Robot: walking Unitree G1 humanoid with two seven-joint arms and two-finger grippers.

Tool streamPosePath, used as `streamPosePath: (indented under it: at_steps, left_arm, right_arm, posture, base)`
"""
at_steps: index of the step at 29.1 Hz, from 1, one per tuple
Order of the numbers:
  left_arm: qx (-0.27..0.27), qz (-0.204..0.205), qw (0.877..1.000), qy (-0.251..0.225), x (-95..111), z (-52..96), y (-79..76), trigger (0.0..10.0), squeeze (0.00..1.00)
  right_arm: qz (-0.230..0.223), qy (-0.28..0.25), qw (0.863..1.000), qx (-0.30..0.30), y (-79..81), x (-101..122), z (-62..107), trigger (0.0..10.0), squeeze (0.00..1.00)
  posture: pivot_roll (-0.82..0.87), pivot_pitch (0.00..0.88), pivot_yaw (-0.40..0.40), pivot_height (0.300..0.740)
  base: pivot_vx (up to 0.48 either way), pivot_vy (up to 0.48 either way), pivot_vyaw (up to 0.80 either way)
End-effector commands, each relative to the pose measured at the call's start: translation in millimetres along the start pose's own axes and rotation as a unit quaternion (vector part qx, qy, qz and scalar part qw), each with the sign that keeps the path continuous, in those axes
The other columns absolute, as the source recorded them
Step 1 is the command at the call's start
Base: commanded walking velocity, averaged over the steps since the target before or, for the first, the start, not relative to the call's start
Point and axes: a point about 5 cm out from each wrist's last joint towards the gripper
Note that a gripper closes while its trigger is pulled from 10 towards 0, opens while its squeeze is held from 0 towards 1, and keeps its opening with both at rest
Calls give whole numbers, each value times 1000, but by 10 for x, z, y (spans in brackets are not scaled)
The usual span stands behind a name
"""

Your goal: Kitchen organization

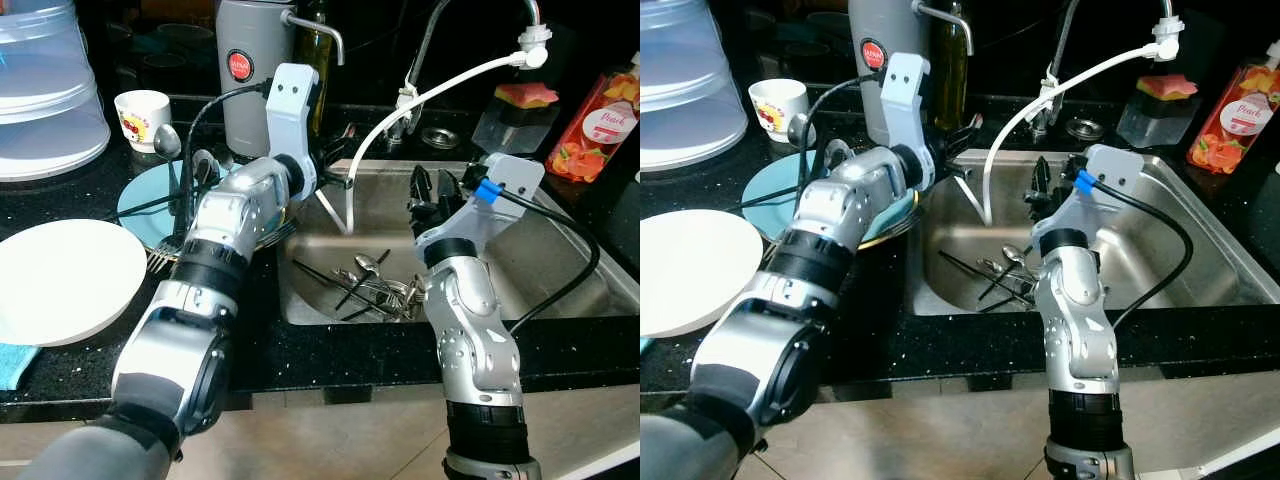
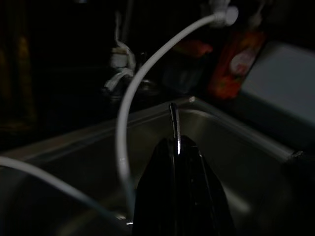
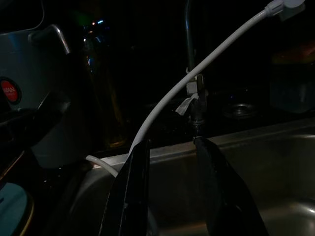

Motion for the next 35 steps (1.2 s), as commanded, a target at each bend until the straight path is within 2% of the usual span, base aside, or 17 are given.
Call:
streamPosePath:
  at_steps: [1, 2, 4, 5, 6, 7, 14, 15, 16, 20, 21, 23, 24, 26, 27, 30, 35]
  left_arm:
    - [-37, 36, 998, 24, -100, -60, -146, 10000, 0]
    - [-37, 36, 998, 24, -100, -60, -146, 10000, 0]
    - [-86, 14, 994, 65, -328, -22, -236, 10000, 0]
    - [-99, 7, 992, 77, -396, -4, -255, 10000, 137]
    - [-111, 0, 990, 88, -448, 13, -274, 10000, 137]
    - [-122, -1, 988, 94, -480, 19, -301, 10000, 1000]
    - [-122, -1, 988, 92, -446, 5, -312, 10000, 1000]
    - [-119, 0, 990, 80, -381, 5, -302, 10000, 898]
    - [-117, -1, 991, 72, -346, 5, -294, 10000, 0]
    - [-108, -12, 993, 55, -268, 9, -272, 10000, 0]
    - [-92, -47, 994, 45, -208, 13, -246, 10000, 0]
    - [-48, -173, 982, 55, -143, 24, -198, 10000, 0]
    - [-48, -173, 982, 55, -143, 24, -198, 10000, 0]
    - [-6, -302, 950, 73, -92, 77, -127, 10000, 0]
    - [5, -332, 940, 79, -61, 108, -99, 10000, 0]
    - [34, -347, 933, 84, 63, 207, -27, 10000, 0]
    - [124, -320, 933, 109, 196, 440, 186, 10000, 0]
  right_arm:
    - [-4, 11, 1000, -1, 14, -45, 26, 10000, 0]
    - [-4, 11, 1000, -1, 14, -45, 26, 10000, 0]
    - [-4, 15, 1000, -1, 14, -50, 55, 10000, 0]
    - [-4, 15, 1000, -1, 14, -50, 62, 10000, 0]
    - [-3, 16, 1000, -2, 10, -50, 71, 10000, 0]
    - [-3, 18, 1000, -4, 3, -58, 86, 10000, 0]
    - [-7, 24, 1000, -5, 26, -86, 123, 10000, 0]
    - [-9, 26, 1000, -2, 44, -94, 128, 10000, 0]
    - [-10, 26, 1000, -1, 51, -96, 128, 10000, 0]
    - [-10, 27, 1000, 2, 63, -95, 126, 10000, 0]
    - [-10, 27, 1000, 3, 69, -92, 124, 10000, 0]
    - [-11, 27, 1000, 6, 76, -82, 119, 10000, 0]
    - [-11, 27, 1000, 6, 76, -82, 119, 10000, 0]
    - [-12, 27, 1000, 8, 80, -78, 115, 10000, 0]
    - [-12, 28, 1000, 8, 82, -80, 113, 10000, 0]
    - [-13, 27, 1000, 9, 89, -77, 108, 10000, 0]
    - [-15, 26, 1000, 8, 88, -71, 106, 10000, 0]
  posture:
    - [220, 29, -74, 740]
    - [220, 29, -74, 740]
    - [212, 45, -69, 740]
    - [212, 47, -68, 740]
    - [212, 55, -64, 740]
    - [212, 56, -63, 740]
    - [217, 69, -61, 740]
    - [218, 69, -63, 740]
    - [218, 70, -65, 740]
    - [218, 71, -69, 740]
    - [217, 71, -74, 740]
    - [215, 73, -79, 740]
    - [215, 73, -79, 740]
    - [223, 76, -84, 740]
    - [223, 77, -83, 740]
    - [226, 77, -82, 740]
    - [238, 80, -86, 740]
  base:
    - [0, 0, 0]
    - [0, 0, 0]
    - [0, 0, 0]
    - [0, 0, 0]
    - [0, 0, 0]
    - [0, 0, 0]
    - [0, 0, 0]
    - [0, 0, 0]
    - [0, 0, 0]
    - [0, 0, 0]
    - [0, 0, 0]
    - [0, 0, 0]
    - [0, 0, 0]
    - [0, 0, 0]
    - [0, 0, 0]
    - [0, 0, 0]
    - [0, 0, 0]
Point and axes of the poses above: a point about 5 cm out from each wrist's last joint towards the gripper, its own z axis pointing back from the gripper into the wrist, its own x axis along the axis of the wrist's last joint, y = z × x, and after that the axes turned 2 degrees about -z, right-handed
